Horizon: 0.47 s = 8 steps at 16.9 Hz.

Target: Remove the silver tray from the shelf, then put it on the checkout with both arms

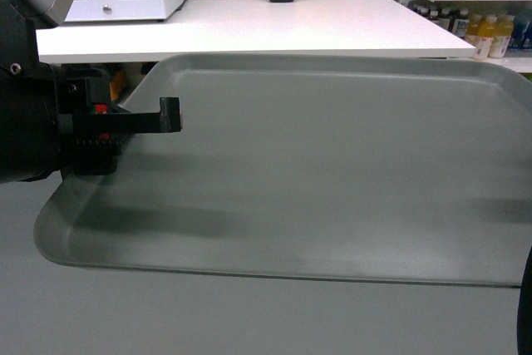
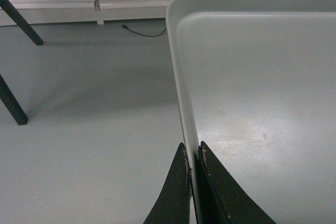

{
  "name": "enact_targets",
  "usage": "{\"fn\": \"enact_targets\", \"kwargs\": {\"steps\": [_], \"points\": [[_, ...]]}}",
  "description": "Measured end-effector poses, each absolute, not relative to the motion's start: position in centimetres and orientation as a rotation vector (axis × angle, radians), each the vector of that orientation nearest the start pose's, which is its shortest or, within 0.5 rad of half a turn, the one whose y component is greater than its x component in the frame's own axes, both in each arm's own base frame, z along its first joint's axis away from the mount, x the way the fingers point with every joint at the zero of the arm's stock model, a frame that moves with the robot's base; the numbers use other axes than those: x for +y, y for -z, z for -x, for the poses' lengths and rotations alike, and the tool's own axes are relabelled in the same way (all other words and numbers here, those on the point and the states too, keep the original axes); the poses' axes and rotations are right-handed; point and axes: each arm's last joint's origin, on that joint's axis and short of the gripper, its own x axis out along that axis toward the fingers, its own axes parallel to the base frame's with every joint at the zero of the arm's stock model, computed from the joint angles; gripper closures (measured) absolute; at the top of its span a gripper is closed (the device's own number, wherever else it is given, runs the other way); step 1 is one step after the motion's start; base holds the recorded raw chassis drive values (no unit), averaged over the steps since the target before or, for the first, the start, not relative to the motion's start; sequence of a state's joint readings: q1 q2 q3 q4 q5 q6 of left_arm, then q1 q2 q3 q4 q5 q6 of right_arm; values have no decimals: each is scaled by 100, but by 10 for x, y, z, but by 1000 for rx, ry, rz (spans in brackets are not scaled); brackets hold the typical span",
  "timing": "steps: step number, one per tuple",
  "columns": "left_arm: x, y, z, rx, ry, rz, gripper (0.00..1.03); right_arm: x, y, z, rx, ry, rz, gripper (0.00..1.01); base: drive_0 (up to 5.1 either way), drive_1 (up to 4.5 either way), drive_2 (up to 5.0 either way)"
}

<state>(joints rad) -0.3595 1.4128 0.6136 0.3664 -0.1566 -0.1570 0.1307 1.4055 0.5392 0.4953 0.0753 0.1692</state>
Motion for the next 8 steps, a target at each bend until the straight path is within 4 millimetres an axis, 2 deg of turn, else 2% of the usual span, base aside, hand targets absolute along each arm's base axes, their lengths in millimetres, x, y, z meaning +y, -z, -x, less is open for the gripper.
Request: {"fn": "enact_targets", "kwargs": {"steps": [1,8], "points": [[-94,-190,-264,432,167,44,100,33,-181,-269,373,-23,-129,99,0,0,0],[-94,-190,-264,430,167,44,100,33,-182,-269,367,-24,-128,99,5,423,-413]]}}
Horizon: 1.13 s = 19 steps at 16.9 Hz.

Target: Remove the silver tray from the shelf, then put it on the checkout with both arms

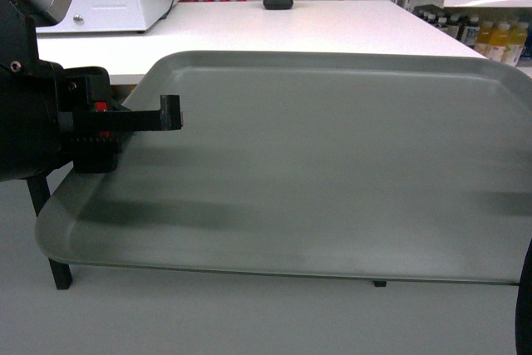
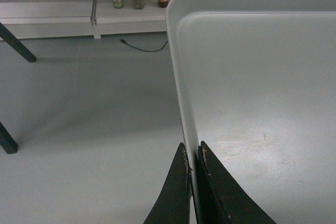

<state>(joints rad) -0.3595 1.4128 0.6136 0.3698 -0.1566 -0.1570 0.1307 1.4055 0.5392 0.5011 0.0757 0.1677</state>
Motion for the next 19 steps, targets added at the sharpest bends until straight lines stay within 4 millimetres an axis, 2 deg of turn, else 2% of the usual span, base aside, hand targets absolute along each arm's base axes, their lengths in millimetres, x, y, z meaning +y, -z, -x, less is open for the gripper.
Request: {"fn": "enact_targets", "kwargs": {"steps": [19], "points": [[-95,-190,-264,430,166,44,100,33,-182,-270,366,-22,-128,99,3,424,-417]]}}
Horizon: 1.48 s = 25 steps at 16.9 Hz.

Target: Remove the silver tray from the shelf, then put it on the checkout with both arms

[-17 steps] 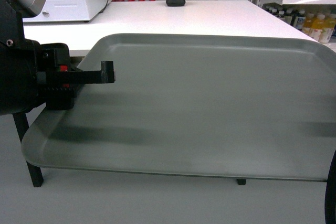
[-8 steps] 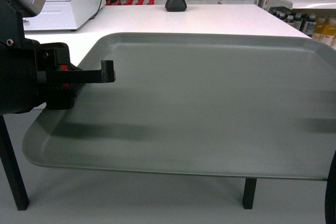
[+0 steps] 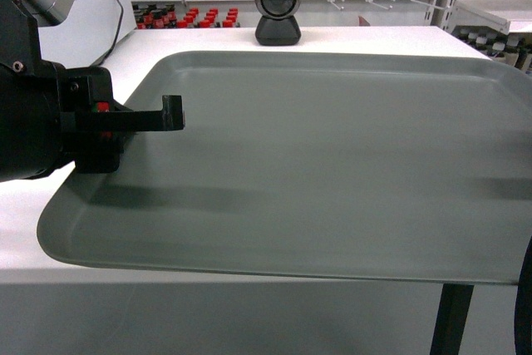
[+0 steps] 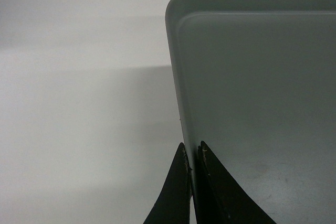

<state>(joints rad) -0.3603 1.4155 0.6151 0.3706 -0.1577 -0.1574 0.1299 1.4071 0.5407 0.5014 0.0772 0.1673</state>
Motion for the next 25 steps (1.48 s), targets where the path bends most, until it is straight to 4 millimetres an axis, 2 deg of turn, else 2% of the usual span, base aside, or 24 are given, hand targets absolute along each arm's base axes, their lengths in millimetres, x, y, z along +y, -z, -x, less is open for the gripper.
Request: {"fn": "enact_targets", "kwargs": {"steps": [5,19,21,25], "points": [[-95,-190,-264,429,167,44,100,33,-181,-270,369,-23,-128,99,-11,412,-434],[-95,-190,-264,434,170,44,100,33,-182,-270,365,-26,-129,99,0,0,0],[-94,-190,-265,430,158,43,100,30,-179,-272,234,-118,-158,99,0,0,0],[-106,-187,-268,218,-20,-39,100,29,-176,-280,161,-187,-165,99,0,0,0]]}}
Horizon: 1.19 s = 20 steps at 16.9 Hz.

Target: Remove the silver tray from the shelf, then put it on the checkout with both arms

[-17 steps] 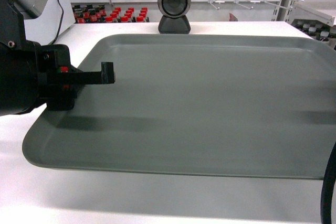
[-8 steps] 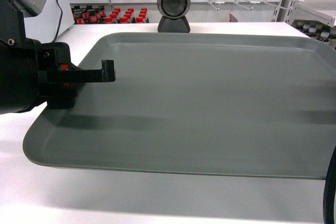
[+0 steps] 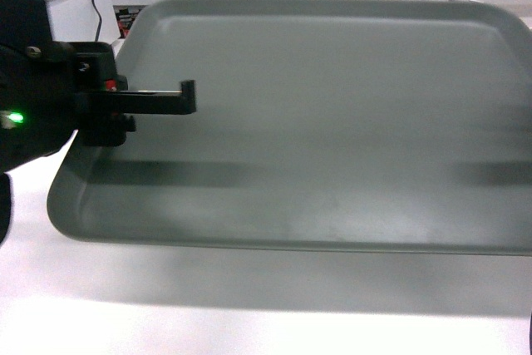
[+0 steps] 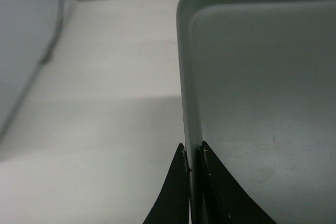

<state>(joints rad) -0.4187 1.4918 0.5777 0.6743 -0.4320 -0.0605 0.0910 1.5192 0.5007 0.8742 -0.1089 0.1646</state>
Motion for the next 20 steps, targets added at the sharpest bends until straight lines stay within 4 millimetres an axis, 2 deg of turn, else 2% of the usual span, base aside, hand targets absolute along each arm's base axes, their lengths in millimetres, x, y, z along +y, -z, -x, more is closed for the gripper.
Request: {"fn": "enact_targets", "kwargs": {"steps": [5,6,7,8,10,13,18,20], "points": [[-111,-184,-279,142,-135,-112,99,30,-181,-290,168,-216,-168,99,0,0,0],[-113,-190,-287,124,-139,-128,99,29,-182,-300,182,-217,-170,99,0,0,0],[-114,-197,-306,113,-139,-152,99,27,-183,-318,220,-215,-170,99,0,0,0],[-114,-190,-329,165,-137,-181,99,28,-180,-341,283,-213,-166,99,0,0,0],[-115,-185,-352,244,-139,-205,99,30,-175,-372,360,-211,-140,99,0,0,0],[-112,-177,-379,343,-168,-175,99,40,-178,-410,398,-229,-87,99,0,0,0],[-108,-159,-394,454,-202,-146,99,54,-163,-444,460,-235,-14,99,0,0,0],[-108,-155,-398,467,-207,-142,99,55,-159,-451,473,-236,-3,99,0,0,0]]}}
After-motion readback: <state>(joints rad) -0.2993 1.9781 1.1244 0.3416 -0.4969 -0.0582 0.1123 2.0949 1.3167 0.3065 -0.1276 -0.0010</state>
